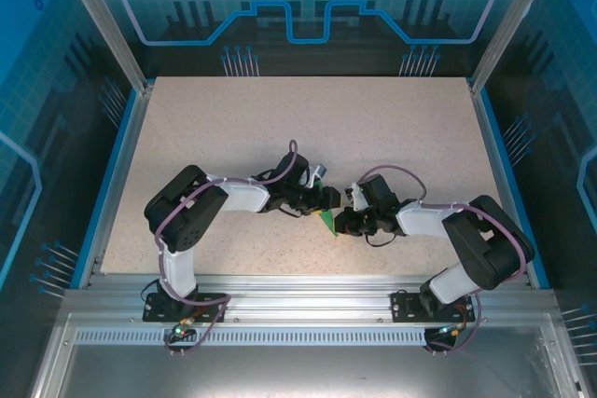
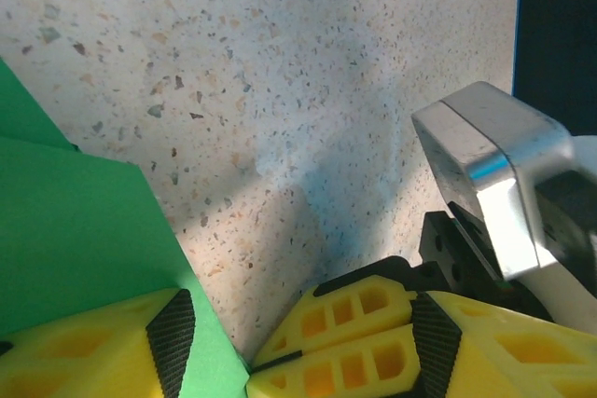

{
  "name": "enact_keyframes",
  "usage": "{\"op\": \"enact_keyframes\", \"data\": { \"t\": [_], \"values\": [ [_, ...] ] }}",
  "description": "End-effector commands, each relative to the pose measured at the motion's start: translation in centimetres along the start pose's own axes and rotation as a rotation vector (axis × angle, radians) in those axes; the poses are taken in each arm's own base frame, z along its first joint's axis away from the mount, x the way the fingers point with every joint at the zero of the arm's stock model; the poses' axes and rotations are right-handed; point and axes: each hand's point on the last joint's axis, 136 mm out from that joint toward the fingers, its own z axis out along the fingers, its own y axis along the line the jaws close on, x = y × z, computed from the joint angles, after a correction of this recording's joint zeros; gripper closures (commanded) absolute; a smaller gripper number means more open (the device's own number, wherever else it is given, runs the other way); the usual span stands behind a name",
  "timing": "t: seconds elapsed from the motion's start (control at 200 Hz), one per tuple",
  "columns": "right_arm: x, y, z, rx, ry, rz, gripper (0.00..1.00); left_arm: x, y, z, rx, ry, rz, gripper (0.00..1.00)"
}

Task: Fold a paper plane with a square sheet of paper (pick it up from the middle)
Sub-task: Fold the wing for the fifth time at the center of the table.

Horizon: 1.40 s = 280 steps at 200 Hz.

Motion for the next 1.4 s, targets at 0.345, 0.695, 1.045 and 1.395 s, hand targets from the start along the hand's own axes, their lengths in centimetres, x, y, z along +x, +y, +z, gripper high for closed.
{"op": "enact_keyframes", "data": {
  "t": [0.345, 0.695, 1.045, 1.395],
  "values": [
    [0.4, 0.1, -1.9, 0.035, -0.041, -0.017, 0.78, 0.5, 1.5, 0.8, -0.045, 0.022, 0.013, 0.33],
    [0.1, 4.2, -2.7, -0.141, -0.049, -0.082, 0.91, 0.3, 1.3, 0.8, -0.044, 0.027, 0.01, 0.34],
    [0.1, 2.6, -0.5, -0.102, -0.007, -0.016, 0.92, 0.5, 1.1, 0.6, -0.042, 0.029, 0.013, 0.33],
    [3.9, -2.0, 0.7, 0.001, 0.121, 0.107, 0.91, 0.4, 1.2, 0.5, -0.05, 0.025, 0.013, 0.34]
  ]
}}
